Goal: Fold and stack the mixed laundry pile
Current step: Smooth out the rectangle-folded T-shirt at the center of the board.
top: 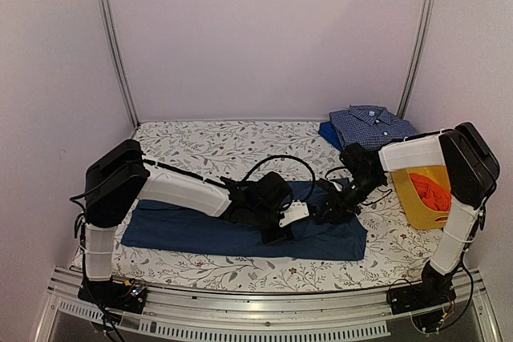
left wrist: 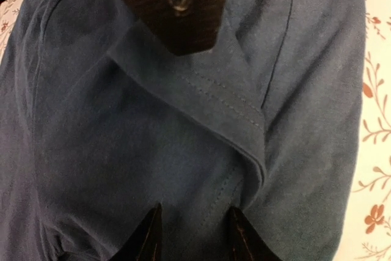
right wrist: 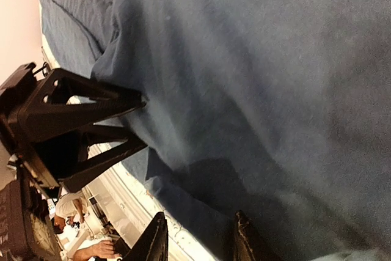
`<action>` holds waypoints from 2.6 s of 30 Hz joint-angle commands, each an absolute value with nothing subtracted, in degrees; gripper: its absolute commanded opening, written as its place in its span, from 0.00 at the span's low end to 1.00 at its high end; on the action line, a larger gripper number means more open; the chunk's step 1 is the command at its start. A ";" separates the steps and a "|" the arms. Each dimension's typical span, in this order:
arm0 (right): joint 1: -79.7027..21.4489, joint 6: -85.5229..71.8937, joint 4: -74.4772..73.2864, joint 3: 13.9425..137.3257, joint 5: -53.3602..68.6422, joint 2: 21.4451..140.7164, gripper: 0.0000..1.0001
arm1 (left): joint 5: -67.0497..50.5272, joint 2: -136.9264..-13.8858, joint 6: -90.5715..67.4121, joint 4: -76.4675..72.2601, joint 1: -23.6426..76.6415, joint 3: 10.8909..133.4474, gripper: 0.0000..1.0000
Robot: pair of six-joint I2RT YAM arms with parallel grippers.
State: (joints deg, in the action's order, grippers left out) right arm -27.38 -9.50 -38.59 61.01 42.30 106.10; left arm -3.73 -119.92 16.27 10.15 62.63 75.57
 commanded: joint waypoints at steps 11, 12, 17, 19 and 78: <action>-30.32 -9.48 -41.63 47.81 50.62 94.23 0.39 | 4.57 -111.05 11.75 9.18 62.21 71.04 0.44; -30.32 -9.57 -42.18 47.13 50.21 93.34 0.41 | 4.93 -109.07 11.10 8.27 62.03 70.00 0.47; -30.27 -9.74 -44.72 48.04 50.28 87.67 0.45 | 17.12 -99.50 6.16 4.88 61.09 65.29 0.95; -30.23 -11.26 -43.63 50.65 48.92 85.36 0.47 | 21.15 -95.24 1.28 5.49 58.74 64.06 1.00; -30.23 -21.72 -31.27 54.76 29.39 102.50 0.35 | -31.09 -101.78 -20.48 9.29 -13.51 51.94 0.28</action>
State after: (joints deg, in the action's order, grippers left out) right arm -30.06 -21.76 -31.20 54.50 30.61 100.57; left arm -29.12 -101.51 -21.21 11.20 -13.56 50.63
